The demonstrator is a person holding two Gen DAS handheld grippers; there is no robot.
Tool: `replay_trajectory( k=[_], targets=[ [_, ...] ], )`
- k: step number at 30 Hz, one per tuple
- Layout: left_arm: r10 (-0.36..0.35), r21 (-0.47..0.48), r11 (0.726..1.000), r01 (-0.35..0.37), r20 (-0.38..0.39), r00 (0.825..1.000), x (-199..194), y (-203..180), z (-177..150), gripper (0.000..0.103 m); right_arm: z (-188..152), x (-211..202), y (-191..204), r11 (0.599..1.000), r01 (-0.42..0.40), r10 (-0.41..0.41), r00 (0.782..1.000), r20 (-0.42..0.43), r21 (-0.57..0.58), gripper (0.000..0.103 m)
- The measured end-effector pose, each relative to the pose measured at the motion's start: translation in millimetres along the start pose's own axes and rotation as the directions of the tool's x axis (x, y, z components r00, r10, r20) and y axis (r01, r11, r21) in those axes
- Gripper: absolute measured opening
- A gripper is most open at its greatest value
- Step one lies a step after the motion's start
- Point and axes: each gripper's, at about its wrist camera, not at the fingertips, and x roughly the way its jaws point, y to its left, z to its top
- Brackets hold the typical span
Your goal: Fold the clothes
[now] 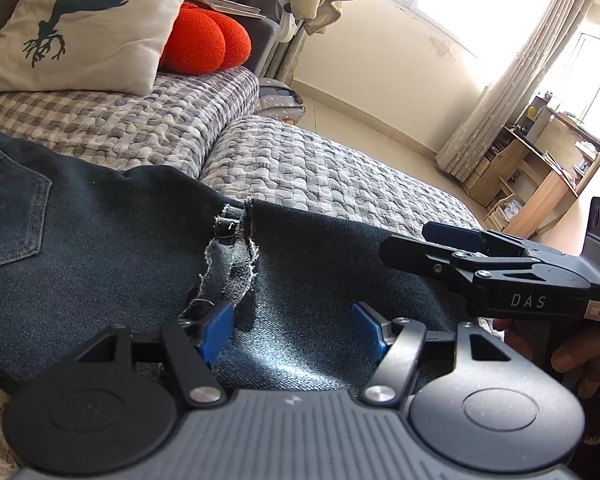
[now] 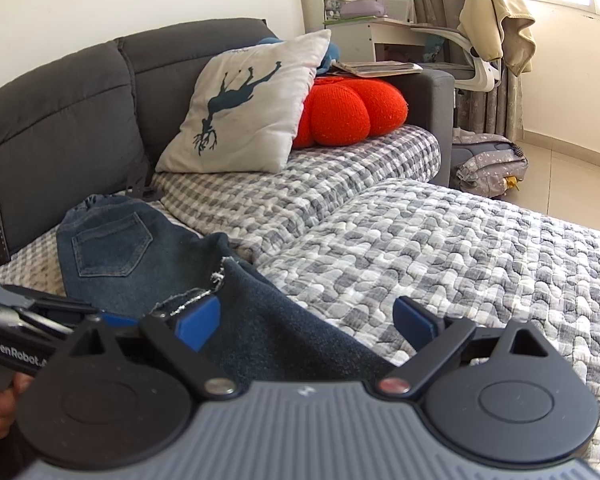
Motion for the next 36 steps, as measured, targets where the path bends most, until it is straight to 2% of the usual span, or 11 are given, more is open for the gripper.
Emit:
replay_trajectory(
  k=[20,25,30,32,36],
  targets=[
    [0.001,0.003,1.000,-0.001,-0.001,1.000,1,-2,1,0.068,-2,1,-3,1.000,-0.003,0.003,1.000,-0.010,0.002,0.096],
    [0.053,0.025,0.998,-0.052,-0.020,0.998,5,-1,0,0.068,-3,1,-5,1.000,0.008,-0.008,1.000,-0.018,0.000,0.097],
    [0.046,-0.038,0.998,-0.045,0.005,0.999,-5,13,1,0.068,-1,0,-11,0.999,0.035,-0.035,0.999,-0.029,-0.006,0.097],
    [0.034,-0.079,0.996,-0.033,0.019,0.999,-9,19,3,0.068,1,-3,-16,0.999,0.033,-0.032,0.999,-0.031,0.008,0.089],
    [0.025,-0.100,0.995,-0.022,0.035,0.999,-12,22,5,0.068,3,-9,-25,0.999,0.015,-0.014,0.999,-0.037,0.033,0.074]
  ],
)
